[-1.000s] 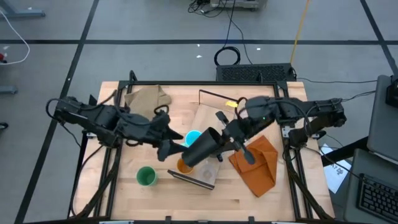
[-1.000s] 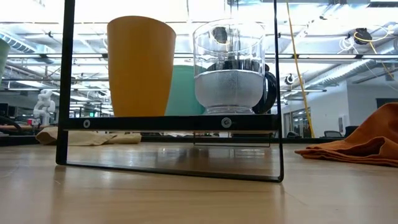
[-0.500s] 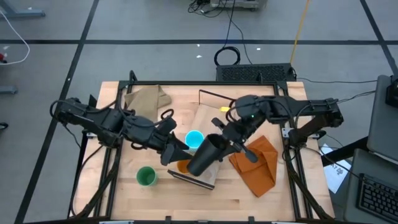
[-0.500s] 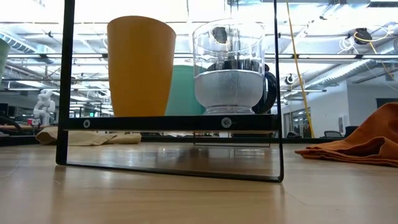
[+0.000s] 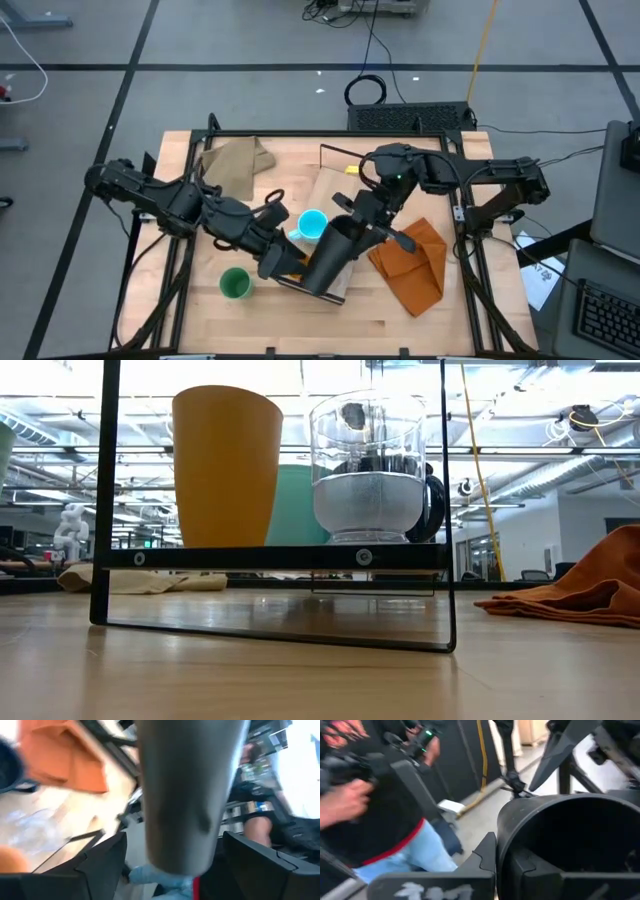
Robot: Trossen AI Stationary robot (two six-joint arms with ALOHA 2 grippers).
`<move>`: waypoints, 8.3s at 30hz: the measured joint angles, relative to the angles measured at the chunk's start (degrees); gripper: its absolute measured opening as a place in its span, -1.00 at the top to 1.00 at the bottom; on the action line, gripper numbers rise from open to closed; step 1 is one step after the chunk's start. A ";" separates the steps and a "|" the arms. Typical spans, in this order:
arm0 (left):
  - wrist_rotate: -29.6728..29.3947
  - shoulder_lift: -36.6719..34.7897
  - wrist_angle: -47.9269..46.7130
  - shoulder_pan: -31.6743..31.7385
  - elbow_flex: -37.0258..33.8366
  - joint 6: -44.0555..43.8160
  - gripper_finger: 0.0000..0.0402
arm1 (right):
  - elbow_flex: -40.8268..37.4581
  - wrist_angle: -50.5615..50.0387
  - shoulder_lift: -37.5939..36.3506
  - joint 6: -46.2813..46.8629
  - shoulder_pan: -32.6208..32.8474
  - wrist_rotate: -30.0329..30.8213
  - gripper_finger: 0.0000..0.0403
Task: Stack small to large cups/mugs on shelf
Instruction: Put the black cup on the shelf
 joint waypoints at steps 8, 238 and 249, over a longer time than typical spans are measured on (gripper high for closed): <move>1.62 1.21 1.80 -0.47 0.04 -1.16 -0.60 | -7.28 14.14 0.07 8.11 -0.41 -4.96 1.00; 24.69 5.21 36.08 44.10 -38.66 61.62 -0.39 | -9.28 11.07 -26.77 41.69 -33.73 1.52 -0.32; 32.94 5.16 48.48 47.43 -43.00 64.22 -0.39 | -9.28 11.39 -26.77 42.11 -33.73 4.87 -0.32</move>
